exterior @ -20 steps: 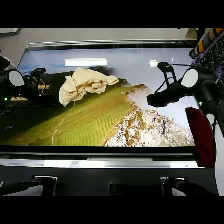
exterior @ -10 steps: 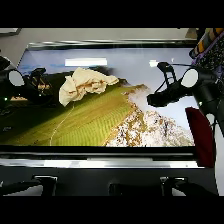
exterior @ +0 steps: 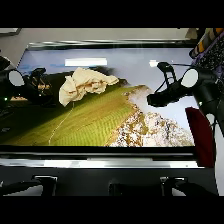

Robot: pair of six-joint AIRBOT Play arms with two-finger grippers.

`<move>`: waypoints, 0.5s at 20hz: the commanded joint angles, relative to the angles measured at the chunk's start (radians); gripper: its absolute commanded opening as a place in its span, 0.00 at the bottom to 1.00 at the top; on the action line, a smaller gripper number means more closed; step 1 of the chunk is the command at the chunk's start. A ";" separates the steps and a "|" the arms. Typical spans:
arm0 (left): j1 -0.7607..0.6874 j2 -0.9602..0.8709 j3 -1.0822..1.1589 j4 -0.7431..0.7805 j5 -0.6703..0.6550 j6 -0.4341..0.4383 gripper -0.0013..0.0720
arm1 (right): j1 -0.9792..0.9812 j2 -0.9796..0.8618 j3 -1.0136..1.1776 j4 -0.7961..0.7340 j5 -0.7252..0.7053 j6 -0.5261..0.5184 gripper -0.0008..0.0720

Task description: Fold the clothes and pants, and hang the long-sleeved shirts on hangers.

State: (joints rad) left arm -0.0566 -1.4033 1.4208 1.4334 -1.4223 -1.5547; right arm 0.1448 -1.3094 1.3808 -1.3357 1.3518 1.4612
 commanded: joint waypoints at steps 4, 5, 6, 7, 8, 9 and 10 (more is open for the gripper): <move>-0.001 -0.001 0.000 0.000 0.000 0.000 0.05 | 0.001 0.000 0.000 0.000 0.000 0.000 0.05; 0.000 -0.001 0.000 0.000 0.002 0.000 0.06 | 0.001 0.000 0.000 0.000 0.000 0.000 0.05; 0.000 -0.001 0.000 0.000 0.003 -0.006 0.36 | 0.001 0.000 0.000 0.000 0.000 0.000 0.05; -0.001 -0.001 0.000 0.000 0.013 -0.024 0.87 | 0.001 0.000 0.000 0.000 0.001 0.000 0.05; -0.001 -0.002 0.008 0.000 0.060 -0.047 1.00 | 0.001 0.000 0.000 0.000 0.001 0.000 0.05; 0.000 -0.011 0.031 0.001 0.122 -0.067 1.00 | 0.001 0.000 0.000 0.000 0.000 0.000 0.05; 0.000 -0.039 0.077 0.000 0.188 -0.102 1.00 | 0.001 0.000 0.000 0.000 0.002 0.000 0.05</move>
State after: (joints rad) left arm -0.0566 -1.4158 1.4483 1.4334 -1.3613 -1.5944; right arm 0.1448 -1.3094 1.3808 -1.3354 1.3518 1.4612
